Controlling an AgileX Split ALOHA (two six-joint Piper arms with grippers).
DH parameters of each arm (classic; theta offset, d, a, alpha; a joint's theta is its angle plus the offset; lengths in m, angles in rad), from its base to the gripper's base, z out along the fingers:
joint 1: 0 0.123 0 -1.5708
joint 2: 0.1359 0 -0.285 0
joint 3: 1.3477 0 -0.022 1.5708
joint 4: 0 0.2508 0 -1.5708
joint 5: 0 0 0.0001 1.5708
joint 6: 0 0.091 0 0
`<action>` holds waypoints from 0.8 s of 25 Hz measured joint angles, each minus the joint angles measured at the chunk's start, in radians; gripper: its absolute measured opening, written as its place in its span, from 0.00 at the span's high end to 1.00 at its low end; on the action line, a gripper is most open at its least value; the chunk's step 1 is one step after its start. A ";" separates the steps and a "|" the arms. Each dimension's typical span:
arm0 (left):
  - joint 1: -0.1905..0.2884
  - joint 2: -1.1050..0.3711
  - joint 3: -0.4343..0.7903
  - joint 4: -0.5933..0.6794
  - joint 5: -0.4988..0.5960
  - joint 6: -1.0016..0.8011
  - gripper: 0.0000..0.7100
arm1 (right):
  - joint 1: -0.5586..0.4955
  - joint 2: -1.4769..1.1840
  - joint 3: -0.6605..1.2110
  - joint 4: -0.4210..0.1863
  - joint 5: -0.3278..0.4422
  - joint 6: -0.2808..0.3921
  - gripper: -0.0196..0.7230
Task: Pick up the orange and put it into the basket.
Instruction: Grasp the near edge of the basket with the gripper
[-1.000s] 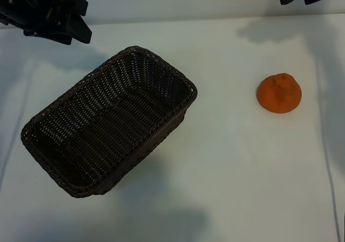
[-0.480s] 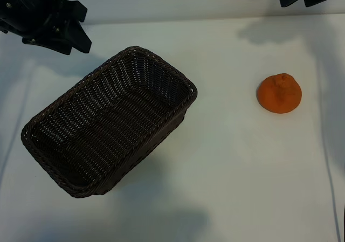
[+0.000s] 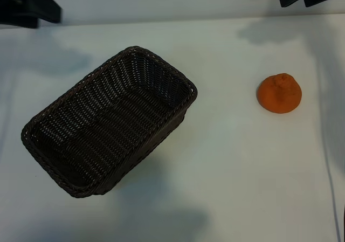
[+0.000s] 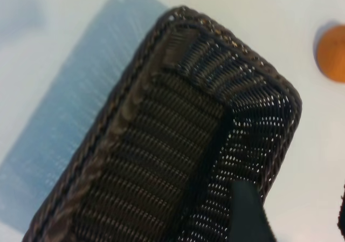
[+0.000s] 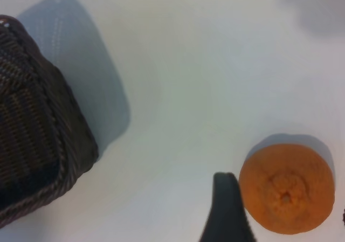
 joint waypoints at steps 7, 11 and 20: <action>0.000 -0.115 0.100 0.107 0.000 -0.138 0.42 | 0.000 0.000 0.000 0.000 0.000 0.001 0.32; 0.000 -0.121 0.224 0.114 0.000 -0.164 0.46 | 0.000 0.000 0.000 0.000 0.000 0.001 0.32; 0.000 -0.121 0.419 0.297 -0.001 -0.304 0.47 | 0.000 0.000 0.000 0.000 0.000 0.000 0.32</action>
